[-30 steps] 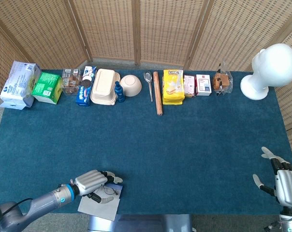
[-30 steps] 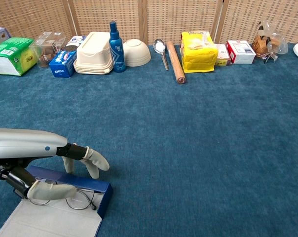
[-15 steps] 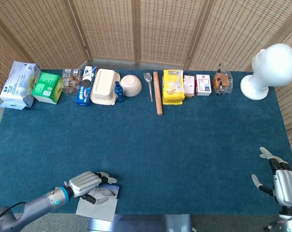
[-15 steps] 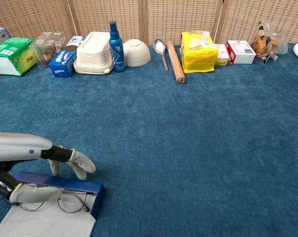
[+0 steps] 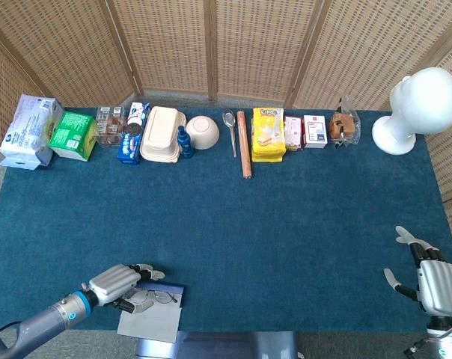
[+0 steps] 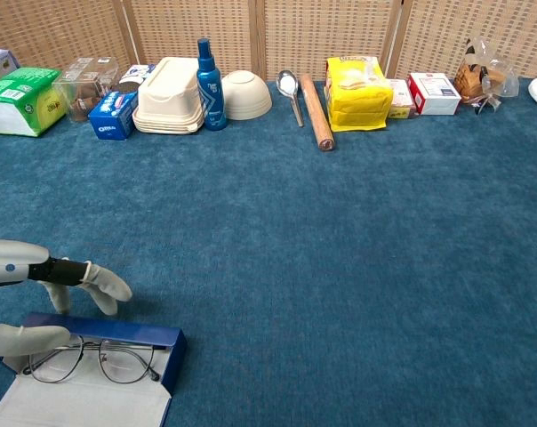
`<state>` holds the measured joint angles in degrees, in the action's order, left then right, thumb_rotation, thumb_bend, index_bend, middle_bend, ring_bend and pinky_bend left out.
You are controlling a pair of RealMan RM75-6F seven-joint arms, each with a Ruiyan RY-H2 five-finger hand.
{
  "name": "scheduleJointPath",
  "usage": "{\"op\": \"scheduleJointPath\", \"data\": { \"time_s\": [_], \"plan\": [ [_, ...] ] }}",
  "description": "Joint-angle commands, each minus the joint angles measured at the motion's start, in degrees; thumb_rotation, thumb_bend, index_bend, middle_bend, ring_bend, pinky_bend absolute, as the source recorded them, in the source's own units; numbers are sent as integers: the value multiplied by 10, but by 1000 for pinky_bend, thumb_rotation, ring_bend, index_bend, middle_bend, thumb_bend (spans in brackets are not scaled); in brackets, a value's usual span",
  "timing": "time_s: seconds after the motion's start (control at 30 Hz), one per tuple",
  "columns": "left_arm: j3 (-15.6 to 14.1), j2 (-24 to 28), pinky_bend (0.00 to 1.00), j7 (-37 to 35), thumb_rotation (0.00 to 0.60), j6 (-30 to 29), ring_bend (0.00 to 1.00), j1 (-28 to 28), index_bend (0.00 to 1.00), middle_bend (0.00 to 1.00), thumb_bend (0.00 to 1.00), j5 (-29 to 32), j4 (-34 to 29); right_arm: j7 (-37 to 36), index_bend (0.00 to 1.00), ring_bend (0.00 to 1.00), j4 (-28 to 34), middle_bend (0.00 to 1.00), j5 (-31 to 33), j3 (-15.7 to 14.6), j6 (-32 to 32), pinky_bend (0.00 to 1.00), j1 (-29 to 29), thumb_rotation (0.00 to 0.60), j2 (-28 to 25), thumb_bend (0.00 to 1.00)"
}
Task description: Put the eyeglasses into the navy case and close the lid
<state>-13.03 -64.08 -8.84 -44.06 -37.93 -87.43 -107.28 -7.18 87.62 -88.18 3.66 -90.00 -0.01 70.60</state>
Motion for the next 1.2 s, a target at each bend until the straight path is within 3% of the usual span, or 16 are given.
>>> {"op": "scheduleJointPath", "data": {
  "time_s": [0.03,0.9,0.97,1.2],
  "plan": [
    [-3,5,238,-3,188,-3,111,5,123,212,321,-1,0,0,147,276,0,321,1,0,0,323,0,600,0,265],
    [-16,16,240,-3,185,-20,83,35,115,187,321,-22,-5,-8,147,276,-8,321,-3,-3,0,323,1,600,5,264],
    [-7,16,240,22,199,-47,79,48,114,181,322,-19,0,-10,147,276,-9,322,-3,-3,0,324,1,600,5,264],
    [12,-38,208,148,231,-243,49,153,112,124,321,-67,44,-18,148,276,-16,321,-8,-5,3,324,4,600,6,263]
  ]
}}
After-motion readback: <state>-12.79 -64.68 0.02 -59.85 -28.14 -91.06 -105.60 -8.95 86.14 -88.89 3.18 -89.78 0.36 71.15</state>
